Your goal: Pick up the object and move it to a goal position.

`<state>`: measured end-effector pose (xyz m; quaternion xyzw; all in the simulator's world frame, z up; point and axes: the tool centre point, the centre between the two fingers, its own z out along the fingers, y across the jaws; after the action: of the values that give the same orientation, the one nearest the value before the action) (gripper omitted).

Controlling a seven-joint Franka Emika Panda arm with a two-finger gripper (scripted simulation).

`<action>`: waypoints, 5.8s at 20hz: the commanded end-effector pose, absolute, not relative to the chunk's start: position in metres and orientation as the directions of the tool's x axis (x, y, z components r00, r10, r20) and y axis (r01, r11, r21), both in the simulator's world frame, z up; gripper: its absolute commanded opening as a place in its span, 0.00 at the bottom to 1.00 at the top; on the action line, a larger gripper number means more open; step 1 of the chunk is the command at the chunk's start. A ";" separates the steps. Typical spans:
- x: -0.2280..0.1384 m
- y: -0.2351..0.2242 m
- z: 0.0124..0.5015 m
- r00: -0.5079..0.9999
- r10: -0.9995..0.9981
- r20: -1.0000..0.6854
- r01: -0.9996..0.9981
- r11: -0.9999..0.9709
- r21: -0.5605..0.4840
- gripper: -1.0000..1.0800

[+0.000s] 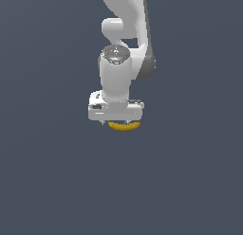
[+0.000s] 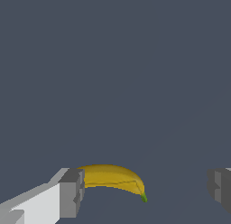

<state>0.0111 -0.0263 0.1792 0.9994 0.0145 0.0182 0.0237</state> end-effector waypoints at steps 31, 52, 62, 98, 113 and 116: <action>0.008 -0.048 0.171 0.984 0.175 0.042 0.171 -0.983 0.071 0.96; -0.029 -0.024 0.118 0.722 0.692 -0.011 0.692 -0.721 0.049 0.96; -0.050 -0.010 0.095 0.488 0.873 -0.016 0.873 -0.487 0.025 0.96; -0.081 0.011 0.032 0.117 0.993 0.000 0.993 -0.117 0.000 0.96; -0.080 0.011 0.019 0.116 0.993 0.000 0.993 -0.116 0.000 0.00; -0.079 0.011 0.020 0.117 0.993 0.000 0.993 -0.117 0.003 0.00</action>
<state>-0.0792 0.0106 0.0199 0.7472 0.6646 0.0008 0.0013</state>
